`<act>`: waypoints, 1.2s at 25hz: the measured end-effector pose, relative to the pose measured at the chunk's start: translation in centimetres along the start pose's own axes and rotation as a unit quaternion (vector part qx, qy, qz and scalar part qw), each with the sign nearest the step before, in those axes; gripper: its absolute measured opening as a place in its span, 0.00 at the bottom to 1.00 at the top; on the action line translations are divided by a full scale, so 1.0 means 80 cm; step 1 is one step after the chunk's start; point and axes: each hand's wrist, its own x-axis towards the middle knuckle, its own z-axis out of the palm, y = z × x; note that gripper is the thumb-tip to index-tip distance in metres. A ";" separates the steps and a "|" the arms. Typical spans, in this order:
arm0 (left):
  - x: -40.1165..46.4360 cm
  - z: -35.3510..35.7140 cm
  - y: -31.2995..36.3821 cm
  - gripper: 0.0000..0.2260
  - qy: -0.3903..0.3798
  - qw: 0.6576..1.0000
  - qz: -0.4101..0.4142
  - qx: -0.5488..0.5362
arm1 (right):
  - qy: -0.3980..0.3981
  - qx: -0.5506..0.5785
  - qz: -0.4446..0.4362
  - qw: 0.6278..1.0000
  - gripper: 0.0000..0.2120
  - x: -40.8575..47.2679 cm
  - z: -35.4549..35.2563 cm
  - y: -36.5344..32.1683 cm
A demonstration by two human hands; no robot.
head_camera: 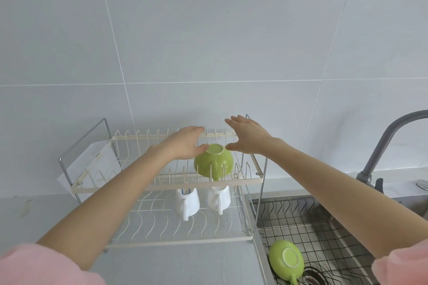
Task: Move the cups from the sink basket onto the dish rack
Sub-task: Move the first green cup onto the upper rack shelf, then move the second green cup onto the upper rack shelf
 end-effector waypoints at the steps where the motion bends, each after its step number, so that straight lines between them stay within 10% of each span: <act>1: -0.004 -0.006 0.007 0.29 0.017 1.000 0.007 0.018 | 0.008 -0.002 0.002 1.000 0.36 -0.005 -0.006 0.004; 30: 0.052 0.119 0.289 0.30 -0.003 0.999 0.002 0.045 | -0.081 0.047 0.046 0.994 0.37 -0.150 0.040 0.288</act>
